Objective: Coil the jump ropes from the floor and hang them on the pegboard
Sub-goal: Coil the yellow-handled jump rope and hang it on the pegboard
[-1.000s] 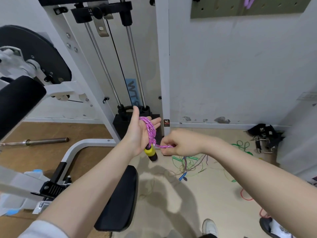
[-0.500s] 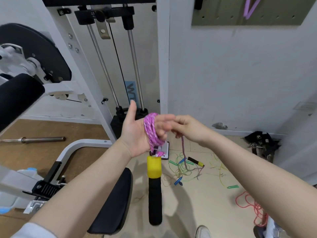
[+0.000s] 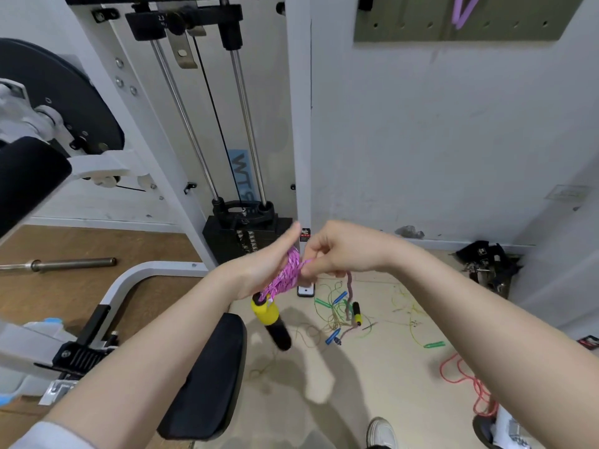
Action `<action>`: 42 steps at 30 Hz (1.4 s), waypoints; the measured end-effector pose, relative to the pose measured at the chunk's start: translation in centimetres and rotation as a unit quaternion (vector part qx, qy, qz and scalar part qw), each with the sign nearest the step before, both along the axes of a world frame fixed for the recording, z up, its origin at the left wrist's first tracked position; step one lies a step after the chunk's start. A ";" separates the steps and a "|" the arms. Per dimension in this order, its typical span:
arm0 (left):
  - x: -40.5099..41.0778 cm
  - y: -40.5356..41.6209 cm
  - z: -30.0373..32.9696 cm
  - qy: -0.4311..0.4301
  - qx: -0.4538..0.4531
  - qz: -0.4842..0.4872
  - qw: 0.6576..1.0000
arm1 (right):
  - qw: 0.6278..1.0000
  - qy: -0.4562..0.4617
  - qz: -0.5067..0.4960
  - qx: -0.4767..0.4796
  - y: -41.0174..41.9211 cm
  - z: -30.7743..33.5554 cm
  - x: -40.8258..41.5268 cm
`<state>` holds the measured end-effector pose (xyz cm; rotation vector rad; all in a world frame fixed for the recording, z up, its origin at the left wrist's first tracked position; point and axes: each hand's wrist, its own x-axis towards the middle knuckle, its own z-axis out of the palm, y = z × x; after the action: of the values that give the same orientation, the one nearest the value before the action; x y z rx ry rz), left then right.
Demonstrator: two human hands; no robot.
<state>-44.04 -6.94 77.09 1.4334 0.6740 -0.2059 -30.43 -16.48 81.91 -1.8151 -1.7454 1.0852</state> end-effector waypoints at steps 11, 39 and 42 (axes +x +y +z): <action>-1.1 1.4 1.8 -0.374 -0.365 0.082 0.849 | 0.974 0.209 -0.079 0.032 0.6 -3.2 1.6; -2.1 2.9 2.3 -0.448 -0.425 0.028 0.786 | 0.985 0.167 -0.001 -0.044 0.3 -3.5 1.1; -2.1 3.0 2.5 -0.407 -0.309 0.218 0.831 | 0.980 0.171 -0.002 -0.100 -0.1 -3.6 0.7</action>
<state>-46.14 -3.94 79.60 0.5971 0.1619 0.5016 -29.76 -16.62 78.33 -1.6197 -1.4733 1.5167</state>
